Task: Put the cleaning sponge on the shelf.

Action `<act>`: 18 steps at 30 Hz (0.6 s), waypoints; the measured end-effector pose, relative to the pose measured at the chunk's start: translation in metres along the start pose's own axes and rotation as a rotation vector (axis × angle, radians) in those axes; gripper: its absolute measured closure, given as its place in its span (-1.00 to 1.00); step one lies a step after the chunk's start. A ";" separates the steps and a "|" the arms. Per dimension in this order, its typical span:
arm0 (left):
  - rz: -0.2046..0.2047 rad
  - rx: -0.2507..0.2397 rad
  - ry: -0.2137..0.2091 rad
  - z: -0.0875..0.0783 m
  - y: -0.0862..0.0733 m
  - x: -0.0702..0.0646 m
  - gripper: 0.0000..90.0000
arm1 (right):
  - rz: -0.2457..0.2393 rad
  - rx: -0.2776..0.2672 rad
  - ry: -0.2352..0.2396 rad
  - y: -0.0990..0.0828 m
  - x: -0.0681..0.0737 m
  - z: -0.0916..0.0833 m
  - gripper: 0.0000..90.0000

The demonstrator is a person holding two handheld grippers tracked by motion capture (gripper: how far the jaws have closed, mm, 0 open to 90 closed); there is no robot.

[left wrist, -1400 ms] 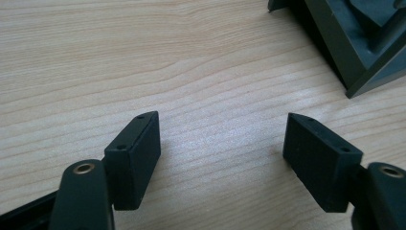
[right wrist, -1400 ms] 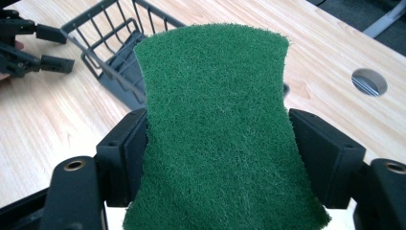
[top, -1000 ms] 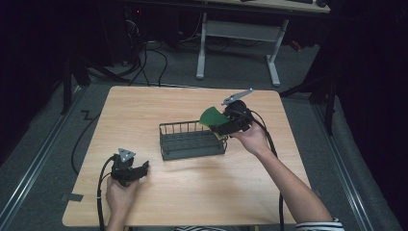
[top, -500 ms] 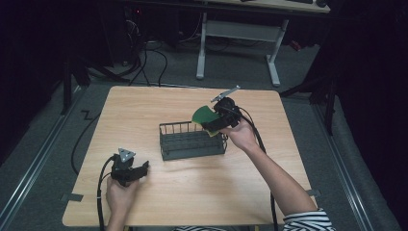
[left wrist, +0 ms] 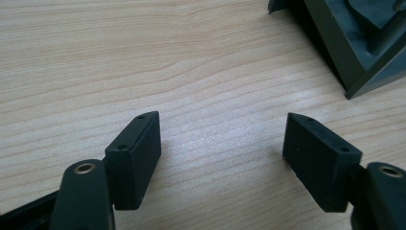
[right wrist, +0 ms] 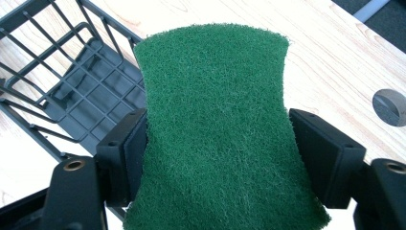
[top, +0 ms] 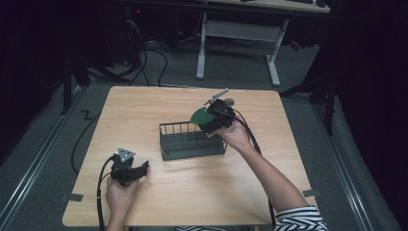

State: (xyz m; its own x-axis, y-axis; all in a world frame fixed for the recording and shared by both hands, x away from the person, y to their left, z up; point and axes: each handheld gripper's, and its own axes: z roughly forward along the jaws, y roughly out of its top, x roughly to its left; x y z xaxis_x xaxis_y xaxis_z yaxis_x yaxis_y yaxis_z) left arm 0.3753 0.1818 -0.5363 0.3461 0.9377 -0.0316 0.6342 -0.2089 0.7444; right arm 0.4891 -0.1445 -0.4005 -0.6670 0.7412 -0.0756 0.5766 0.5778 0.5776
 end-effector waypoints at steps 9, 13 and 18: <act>-0.006 -0.001 0.000 0.000 0.000 0.000 -0.34 | 0.004 0.033 -0.026 -0.003 0.001 0.009 -0.42; -0.007 -0.004 0.000 0.000 0.000 0.000 -0.34 | 0.015 0.052 -0.025 -0.005 0.001 0.012 -0.42; -0.006 -0.001 0.000 0.000 0.000 0.000 -0.34 | 0.001 0.056 -0.030 -0.008 0.000 0.016 -0.42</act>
State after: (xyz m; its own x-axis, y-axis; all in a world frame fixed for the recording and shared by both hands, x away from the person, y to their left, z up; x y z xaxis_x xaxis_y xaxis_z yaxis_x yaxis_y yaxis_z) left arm 0.3754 0.1821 -0.5362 0.3425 0.9388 -0.0365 0.6355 -0.2029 0.7450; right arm 0.4916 -0.1436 -0.4181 -0.6523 0.7514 -0.0995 0.6038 0.5945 0.5310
